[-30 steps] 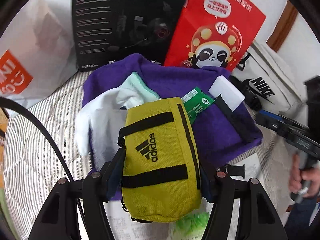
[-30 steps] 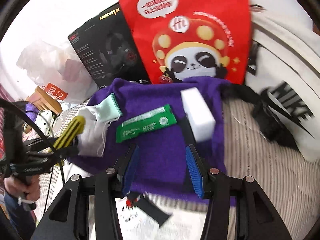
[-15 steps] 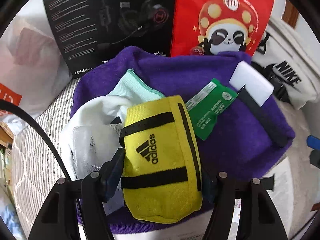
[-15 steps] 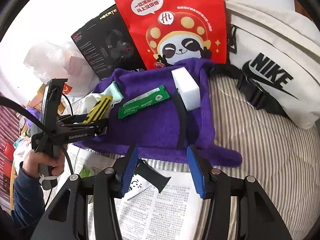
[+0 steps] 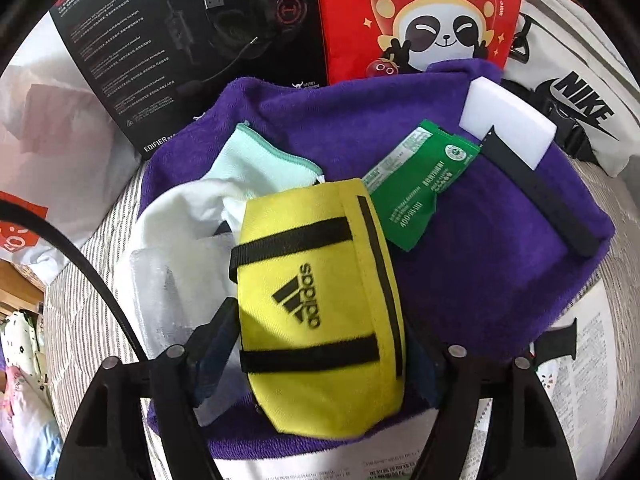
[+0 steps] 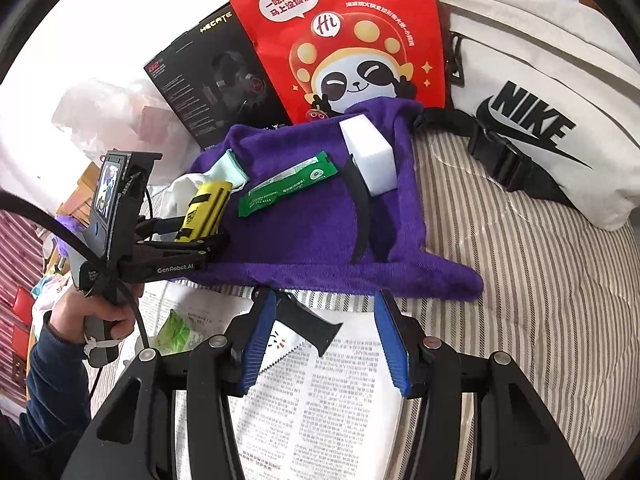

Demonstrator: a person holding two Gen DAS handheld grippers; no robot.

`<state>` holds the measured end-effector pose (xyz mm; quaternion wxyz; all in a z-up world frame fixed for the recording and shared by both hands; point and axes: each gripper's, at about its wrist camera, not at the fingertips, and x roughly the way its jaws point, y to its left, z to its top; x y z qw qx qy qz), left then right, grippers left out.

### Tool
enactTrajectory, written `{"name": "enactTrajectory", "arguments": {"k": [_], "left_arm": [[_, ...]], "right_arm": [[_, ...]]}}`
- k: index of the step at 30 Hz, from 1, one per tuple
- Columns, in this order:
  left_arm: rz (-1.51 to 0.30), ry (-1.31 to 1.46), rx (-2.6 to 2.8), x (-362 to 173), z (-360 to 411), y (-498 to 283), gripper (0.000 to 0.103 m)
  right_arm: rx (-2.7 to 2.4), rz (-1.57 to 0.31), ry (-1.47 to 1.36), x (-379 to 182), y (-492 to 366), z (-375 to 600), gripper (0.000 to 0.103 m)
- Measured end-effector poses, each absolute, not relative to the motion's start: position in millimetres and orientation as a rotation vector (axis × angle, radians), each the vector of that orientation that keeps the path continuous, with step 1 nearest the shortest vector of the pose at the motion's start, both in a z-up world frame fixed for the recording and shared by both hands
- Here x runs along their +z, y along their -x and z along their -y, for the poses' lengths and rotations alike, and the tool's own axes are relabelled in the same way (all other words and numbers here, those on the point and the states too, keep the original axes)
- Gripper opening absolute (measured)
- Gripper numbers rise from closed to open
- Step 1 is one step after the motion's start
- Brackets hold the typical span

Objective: Organize soft objects
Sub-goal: 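Lower the yellow pouch onto the towel and open the left tool, then grasp the white tissue on the newspaper with the left tool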

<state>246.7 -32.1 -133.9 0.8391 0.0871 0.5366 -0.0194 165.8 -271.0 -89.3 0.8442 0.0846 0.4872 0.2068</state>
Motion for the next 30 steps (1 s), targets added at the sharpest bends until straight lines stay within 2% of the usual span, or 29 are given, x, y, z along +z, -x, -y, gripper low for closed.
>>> {"name": "enactTrajectory", "arguments": {"k": [2,19,30], "left_arm": [[-1.139,-0.173,-0.046,-134,31,-245,0.083],[-1.129,-0.084,-0.06,-109,9,-213,0.084],[-1.091,-0.042,-0.092,-83,-15,-150,0.084]], "right_arm": [[0.435,-1.028,-0.18,-88,-164,273,0.053],[0.43,-1.011,-0.152,-79,-138,263,0.056],[0.444,-1.037,-0.121,-84,-122,241,0.058]]}}
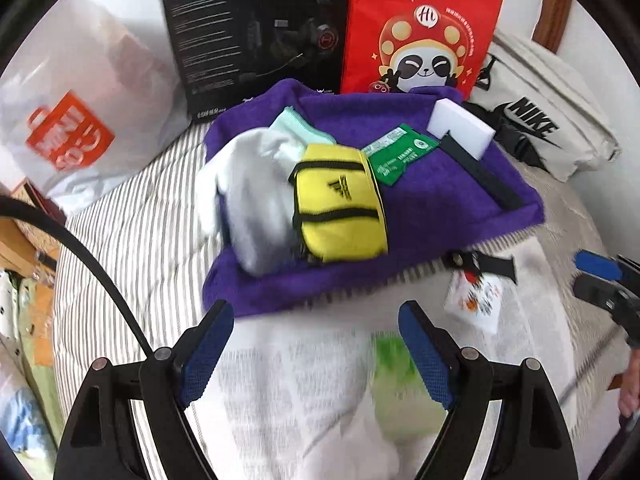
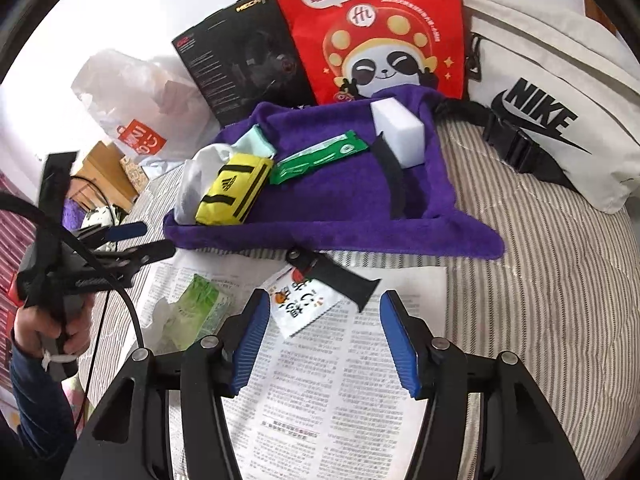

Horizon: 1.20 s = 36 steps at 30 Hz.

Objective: Organize soft objects
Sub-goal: 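Grasp the white tissue on the newspaper with the left tool, then grasp the black strap with the right tool while the left tool holds the tissue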

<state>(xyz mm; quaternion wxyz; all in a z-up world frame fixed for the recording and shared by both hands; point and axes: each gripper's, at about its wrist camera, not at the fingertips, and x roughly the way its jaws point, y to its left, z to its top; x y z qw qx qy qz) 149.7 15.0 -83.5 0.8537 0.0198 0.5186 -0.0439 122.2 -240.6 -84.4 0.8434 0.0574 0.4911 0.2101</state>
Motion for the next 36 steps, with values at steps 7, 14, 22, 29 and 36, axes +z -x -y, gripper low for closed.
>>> {"name": "enactTrajectory", "arguments": {"k": [7,14,22,29,36], "left_arm": [[-1.077,0.052,-0.147,-78,-42,-101,0.084],[-1.098,0.073,-0.205,-94,-43,-59,0.084],[-1.169,0.035,-0.182,-138,-36,-35,0.082],[-1.099,0.079,-0.169,-137,-41,-36,0.015],[-1.077,0.159,-0.233,-127,-50,-48,0.009]], "right_arm": [[0.458,-1.028,-0.089,-79,-114,220,0.058],[0.462,-1.026,-0.061,-73,-100,210,0.058],[0.459,-1.05,-0.047,-80,-79,211,0.058],[0.448,-1.059,-0.054,-85,-63,220,0.058],[0.436,-1.068,-0.073,-91,-64,231,0.058]]}}
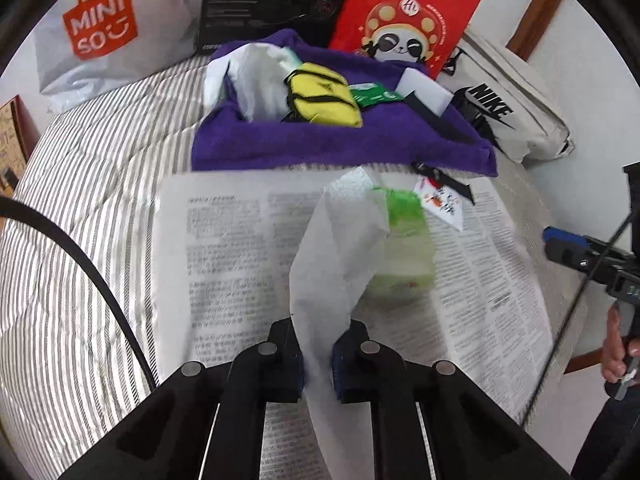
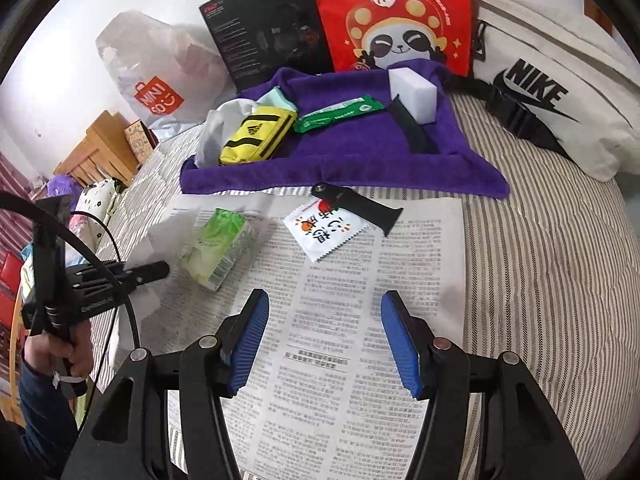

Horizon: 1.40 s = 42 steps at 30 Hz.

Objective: Organize soft objects
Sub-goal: 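Grasp the black strap with the right tool while the left tool holds the tissue, then lift the black strap with the right tool while the left tool holds the tissue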

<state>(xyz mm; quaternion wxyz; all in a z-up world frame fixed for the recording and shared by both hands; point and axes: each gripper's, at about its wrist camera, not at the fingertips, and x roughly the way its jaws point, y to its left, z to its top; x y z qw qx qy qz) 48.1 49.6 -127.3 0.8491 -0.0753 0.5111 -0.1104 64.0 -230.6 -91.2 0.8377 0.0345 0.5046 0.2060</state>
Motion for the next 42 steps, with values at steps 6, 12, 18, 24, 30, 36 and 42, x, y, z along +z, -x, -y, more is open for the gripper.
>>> {"name": "enactTrajectory", "arguments": {"k": [6,12,18,24,30,36,42], "left_arm": [[-1.051,0.153,-0.232,-115,-48,-57,0.009],[-1.065,0.151,-0.221,-113,-48,-75,0.009],[-1.082,0.146,-0.207,-116,-51,-84,0.009],[-1.082,0.148,-0.188,-122,-53,-91,0.009],[-1.089,0.182,-0.179,-135,-58,-97,0.009],[-1.095,0.181,-0.195,-142,-55,-101,0.009],[-1.09,0.191,-0.22,-143,-56,-104,0.009]], "right_arm": [[0.449,-1.082,-0.072,-101,-83,229,0.058],[0.453,-1.101,-0.038,-118,-120,217,0.058],[0.444,-1.078,0.01,-132,-151,205,0.058],[0.456,-1.051,0.113,-145,-168,192,0.051],[0.503,-0.999,0.231,-149,-163,180,0.037],[0.523,-1.114,0.18,-147,-152,192,0.021],[0.543,-1.115,0.196,-147,-146,186,0.023]]}}
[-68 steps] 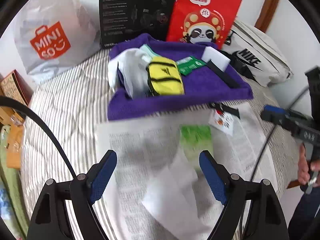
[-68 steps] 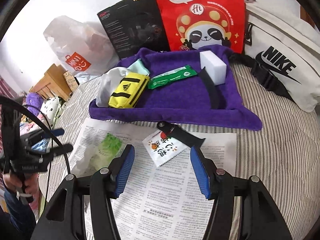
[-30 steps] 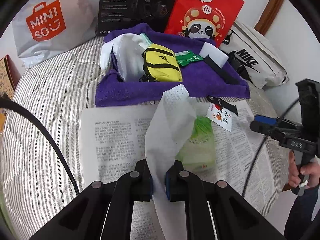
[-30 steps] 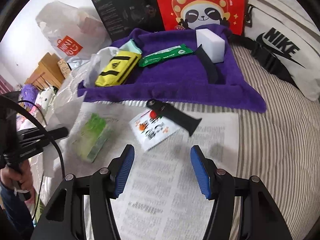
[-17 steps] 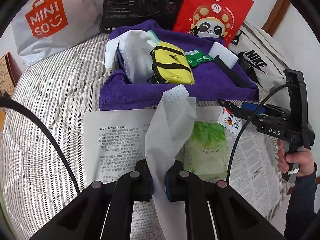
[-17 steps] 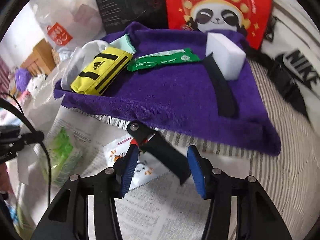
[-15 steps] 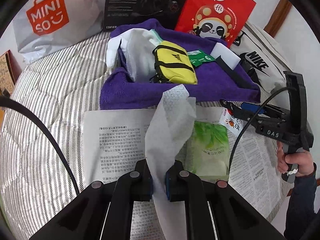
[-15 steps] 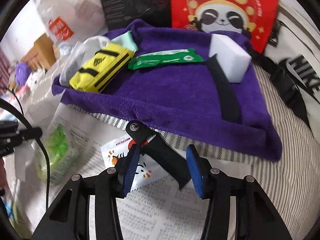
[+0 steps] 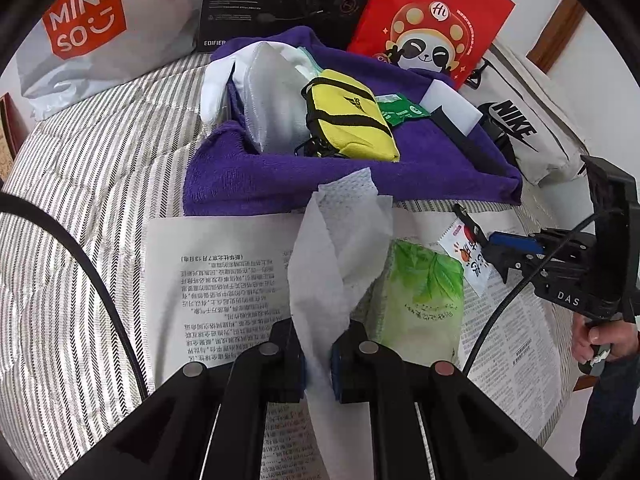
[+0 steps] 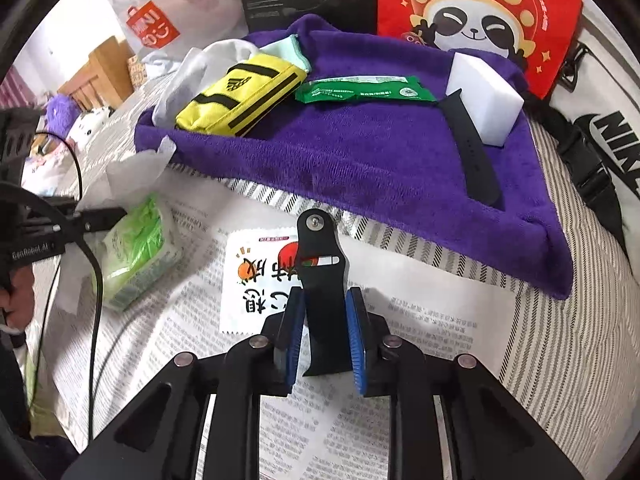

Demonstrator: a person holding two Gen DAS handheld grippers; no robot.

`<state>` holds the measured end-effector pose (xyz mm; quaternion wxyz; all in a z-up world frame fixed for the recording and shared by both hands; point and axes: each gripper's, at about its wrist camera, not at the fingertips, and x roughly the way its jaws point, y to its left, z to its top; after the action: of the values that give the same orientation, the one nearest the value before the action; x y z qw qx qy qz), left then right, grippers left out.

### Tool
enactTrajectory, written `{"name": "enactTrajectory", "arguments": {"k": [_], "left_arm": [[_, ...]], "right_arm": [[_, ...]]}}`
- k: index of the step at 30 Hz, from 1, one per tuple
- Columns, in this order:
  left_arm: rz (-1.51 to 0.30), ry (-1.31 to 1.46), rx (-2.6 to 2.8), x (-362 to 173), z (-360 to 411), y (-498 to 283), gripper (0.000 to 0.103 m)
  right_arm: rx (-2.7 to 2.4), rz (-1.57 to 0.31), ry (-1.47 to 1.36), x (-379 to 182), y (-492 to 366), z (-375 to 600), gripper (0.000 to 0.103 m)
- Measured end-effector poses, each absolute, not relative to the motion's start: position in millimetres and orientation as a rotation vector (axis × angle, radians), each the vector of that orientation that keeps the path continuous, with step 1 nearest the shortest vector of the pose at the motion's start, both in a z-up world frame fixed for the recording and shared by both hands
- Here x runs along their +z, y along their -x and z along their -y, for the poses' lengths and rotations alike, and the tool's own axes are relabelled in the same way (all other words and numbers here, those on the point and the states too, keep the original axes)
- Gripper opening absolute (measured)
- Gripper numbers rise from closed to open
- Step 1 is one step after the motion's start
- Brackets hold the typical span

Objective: Organize soft objects
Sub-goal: 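Lift the black strap with the right tool while the left tool holds the tissue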

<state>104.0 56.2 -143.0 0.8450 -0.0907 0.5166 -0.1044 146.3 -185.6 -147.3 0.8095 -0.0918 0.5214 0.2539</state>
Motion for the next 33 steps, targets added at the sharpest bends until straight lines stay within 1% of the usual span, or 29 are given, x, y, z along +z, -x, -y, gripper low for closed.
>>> {"name": "enactTrajectory", "arguments": {"k": [5,11,14,16,17,18,19,21,23,25,33], "left_arm": [[-1.082,0.194,-0.231,-144,-58,-104,0.009],[-1.082,0.178,-0.232,-142,-57,-101,0.009],[-1.081,0.174,-0.228,-142,-56,-98,0.009],[-1.082,0.17,-0.227,-143,-55,-98,0.009],[-1.082,0.168,-0.225,-143,-54,-98,0.009],[-1.084,0.167,-0.226,-143,-54,-97,0.009],[-1.085,0.166,-0.226,-143,-53,-97,0.009],[-1.086,0.167,-0.223,-143,-53,-97,0.009],[-1.082,0.164,-0.22,-143,-52,-97,0.009],[-1.076,0.163,-0.222,-144,-51,-97,0.009],[-1.062,0.171,-0.206,-134,-55,-94,0.009]], "right_arm": [[0.54,-1.059,0.203,-150,-145,182,0.022],[0.48,-1.086,0.157,-143,-140,194,0.02],[0.451,-1.121,0.152,-149,-133,201,0.021],[0.448,-1.112,0.161,-150,-131,200,0.021],[0.443,-1.115,0.17,-150,-131,199,0.022],[0.442,-1.119,0.175,-150,-131,198,0.026],[0.454,-1.118,0.174,-150,-131,195,0.034],[0.453,-1.097,0.202,-152,-129,190,0.035],[0.449,-1.088,0.217,-153,-129,188,0.035],[0.43,-1.073,0.206,-153,-128,193,0.022],[0.441,-1.079,0.155,-146,-122,210,0.02]]}}
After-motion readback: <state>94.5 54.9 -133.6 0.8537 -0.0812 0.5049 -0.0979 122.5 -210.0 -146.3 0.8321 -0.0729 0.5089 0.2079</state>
